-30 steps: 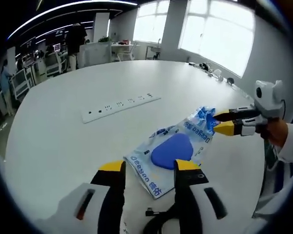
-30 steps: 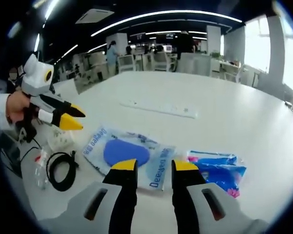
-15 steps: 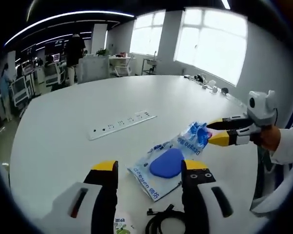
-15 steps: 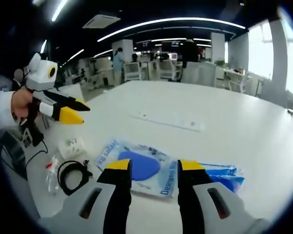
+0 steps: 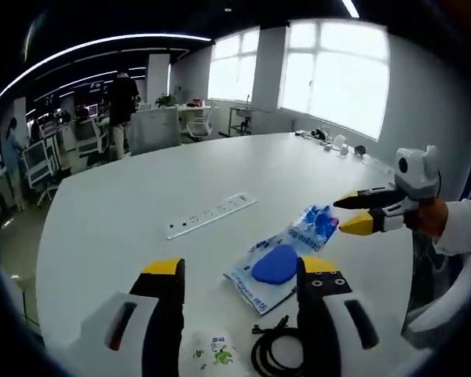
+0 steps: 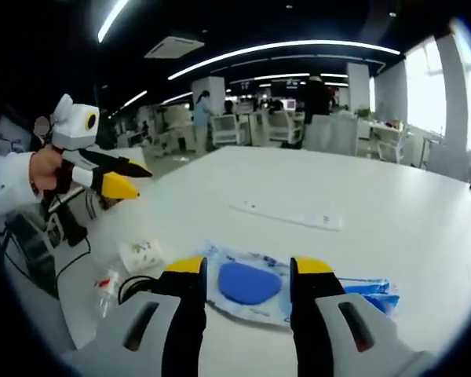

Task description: Arrange the tabletop items into an orderly group along one side of the table until the central work area is clear of visible clutter.

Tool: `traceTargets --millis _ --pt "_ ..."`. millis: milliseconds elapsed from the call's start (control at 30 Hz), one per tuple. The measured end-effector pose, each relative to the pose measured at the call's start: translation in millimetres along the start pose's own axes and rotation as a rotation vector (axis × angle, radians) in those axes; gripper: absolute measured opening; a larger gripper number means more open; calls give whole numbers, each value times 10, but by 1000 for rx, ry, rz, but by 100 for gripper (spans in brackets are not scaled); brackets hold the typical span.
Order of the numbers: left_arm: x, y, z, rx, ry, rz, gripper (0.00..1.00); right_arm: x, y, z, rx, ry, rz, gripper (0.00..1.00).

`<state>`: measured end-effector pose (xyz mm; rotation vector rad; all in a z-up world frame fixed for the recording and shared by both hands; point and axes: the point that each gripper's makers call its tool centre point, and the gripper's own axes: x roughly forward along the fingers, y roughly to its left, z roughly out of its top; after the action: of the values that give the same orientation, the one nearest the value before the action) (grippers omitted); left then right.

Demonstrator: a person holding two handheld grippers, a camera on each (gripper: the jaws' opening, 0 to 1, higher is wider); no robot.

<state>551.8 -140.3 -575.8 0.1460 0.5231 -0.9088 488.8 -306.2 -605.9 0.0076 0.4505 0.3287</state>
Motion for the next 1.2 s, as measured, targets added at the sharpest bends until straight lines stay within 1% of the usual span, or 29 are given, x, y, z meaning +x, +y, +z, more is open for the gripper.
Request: traceTargets --millis 133,200,300,500,633,800,1067,1200 --pt "-113 -20 52 45 -26 -11 61 -32 39 25 -11 -1 6 44" --pt "-171 -7 43 43 -26 -10 63 -61 51 38 -15 -1 7 45" --pt "-279 15 40 36 -34 -5 62 -107 72 60 -20 -4 7 45" --pt "-480 63 -4 56 -38 12 62 -187 170 64 -29 -8 14 44" --pt "-605 108 -91 74 -25 23 62 -216 243 47 -33 -9 19 44" --pt "-747 192 -269 92 8 40 62 -238 323 55 -34 -15 25 44" --pt "-892 278 -440 108 38 51 62 -239 446 84 -42 -18 29 44" --pt "-932 330 -513 112 37 49 61 -225 502 81 -52 -13 35 44"
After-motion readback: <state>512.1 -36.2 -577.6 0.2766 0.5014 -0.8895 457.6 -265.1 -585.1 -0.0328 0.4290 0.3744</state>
